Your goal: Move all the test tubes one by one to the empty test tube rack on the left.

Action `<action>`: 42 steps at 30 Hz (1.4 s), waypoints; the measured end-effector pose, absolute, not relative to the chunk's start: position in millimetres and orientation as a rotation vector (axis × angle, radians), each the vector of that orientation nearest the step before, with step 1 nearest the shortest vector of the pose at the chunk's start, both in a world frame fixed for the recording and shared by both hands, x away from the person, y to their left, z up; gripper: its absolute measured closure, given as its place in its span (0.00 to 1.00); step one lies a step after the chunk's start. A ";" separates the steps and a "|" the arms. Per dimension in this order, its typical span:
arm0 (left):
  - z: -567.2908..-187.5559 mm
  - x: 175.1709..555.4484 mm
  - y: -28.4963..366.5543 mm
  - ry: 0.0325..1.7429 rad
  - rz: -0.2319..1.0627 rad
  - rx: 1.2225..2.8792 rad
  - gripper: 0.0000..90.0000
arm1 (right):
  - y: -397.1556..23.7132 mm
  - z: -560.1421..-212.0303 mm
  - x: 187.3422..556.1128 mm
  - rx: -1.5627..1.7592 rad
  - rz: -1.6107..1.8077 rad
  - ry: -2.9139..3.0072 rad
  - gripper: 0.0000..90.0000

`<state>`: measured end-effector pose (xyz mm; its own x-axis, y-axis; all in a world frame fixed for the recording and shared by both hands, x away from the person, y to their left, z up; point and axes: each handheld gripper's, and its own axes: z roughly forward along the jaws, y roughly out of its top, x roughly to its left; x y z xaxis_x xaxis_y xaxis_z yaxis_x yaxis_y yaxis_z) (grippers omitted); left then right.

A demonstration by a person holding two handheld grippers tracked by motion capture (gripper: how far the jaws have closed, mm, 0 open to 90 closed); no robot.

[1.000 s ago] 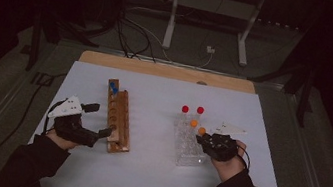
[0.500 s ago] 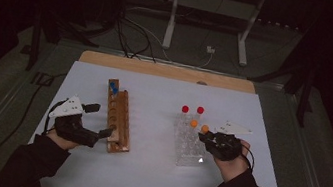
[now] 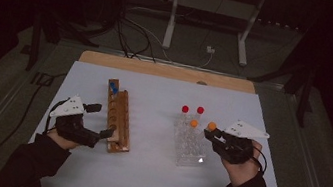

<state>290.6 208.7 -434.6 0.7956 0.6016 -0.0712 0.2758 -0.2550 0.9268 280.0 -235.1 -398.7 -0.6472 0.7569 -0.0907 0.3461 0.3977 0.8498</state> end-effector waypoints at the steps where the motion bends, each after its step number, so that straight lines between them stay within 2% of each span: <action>1: -434.3 290.7 208.1 0.667 0.355 1.847 0.03 | -233.8 -396.3 278.3 0.933 1.179 2.193 0.83; 19: -428.5 286.6 193.9 0.610 0.319 1.885 0.03 | -190.7 -388.1 265.3 0.774 1.269 2.322 0.83; 42: -418.9 281.4 156.6 0.482 0.231 1.912 0.03 | -141.5 -419.4 276.3 0.681 1.245 2.492 0.83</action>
<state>281.4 156.6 -418.9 0.8984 0.4345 -0.0646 0.2211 -0.3200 0.9213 276.3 -141.5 -419.4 -0.8522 0.5222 -0.0326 0.2876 0.5196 0.8046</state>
